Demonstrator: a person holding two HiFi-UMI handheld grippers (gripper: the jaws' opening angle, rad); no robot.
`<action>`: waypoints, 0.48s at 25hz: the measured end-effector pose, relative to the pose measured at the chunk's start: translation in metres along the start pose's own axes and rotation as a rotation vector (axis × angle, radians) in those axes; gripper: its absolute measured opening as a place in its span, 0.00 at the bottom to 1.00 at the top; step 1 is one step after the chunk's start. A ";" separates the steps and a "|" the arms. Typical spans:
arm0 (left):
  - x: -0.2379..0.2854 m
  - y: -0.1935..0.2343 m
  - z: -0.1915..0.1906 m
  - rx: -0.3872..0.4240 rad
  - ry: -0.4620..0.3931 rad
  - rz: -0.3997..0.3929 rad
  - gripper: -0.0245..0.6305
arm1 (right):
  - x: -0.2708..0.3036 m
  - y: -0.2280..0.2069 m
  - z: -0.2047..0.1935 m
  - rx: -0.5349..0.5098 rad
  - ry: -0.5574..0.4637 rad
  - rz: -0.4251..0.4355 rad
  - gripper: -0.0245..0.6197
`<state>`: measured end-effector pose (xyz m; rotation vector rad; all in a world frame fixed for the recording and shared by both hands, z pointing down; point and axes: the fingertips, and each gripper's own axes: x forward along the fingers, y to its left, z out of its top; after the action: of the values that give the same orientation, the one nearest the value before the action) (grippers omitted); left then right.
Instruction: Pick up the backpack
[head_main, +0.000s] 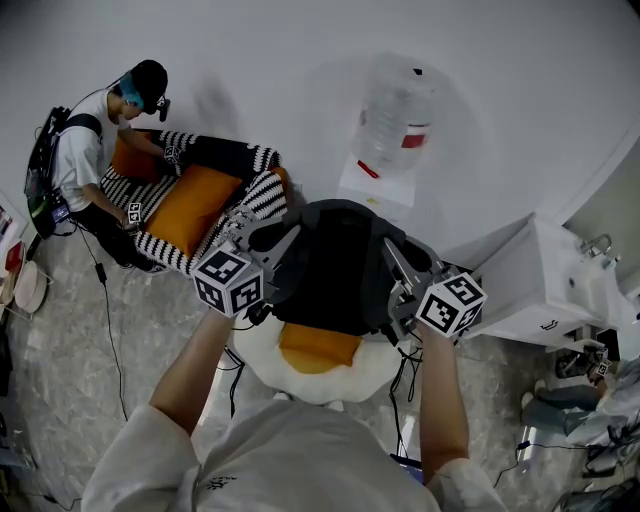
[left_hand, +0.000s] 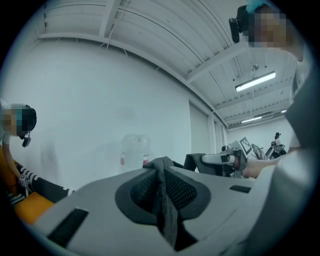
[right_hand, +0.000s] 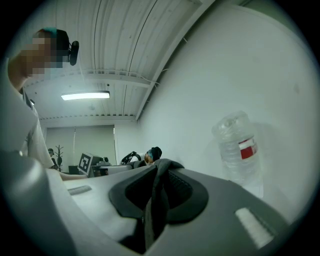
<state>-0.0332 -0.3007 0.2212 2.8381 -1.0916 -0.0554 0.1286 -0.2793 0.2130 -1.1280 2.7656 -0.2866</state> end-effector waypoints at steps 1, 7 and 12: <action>0.000 0.000 -0.001 -0.001 0.002 0.000 0.09 | 0.000 -0.001 -0.001 0.001 0.002 -0.001 0.11; 0.004 -0.002 -0.008 -0.002 0.017 -0.006 0.09 | -0.004 -0.005 -0.007 0.011 0.009 -0.013 0.11; 0.002 -0.004 -0.011 -0.004 0.023 -0.007 0.09 | -0.006 -0.004 -0.009 0.012 0.012 -0.015 0.11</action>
<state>-0.0282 -0.2984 0.2317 2.8316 -1.0756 -0.0253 0.1337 -0.2766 0.2233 -1.1481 2.7627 -0.3128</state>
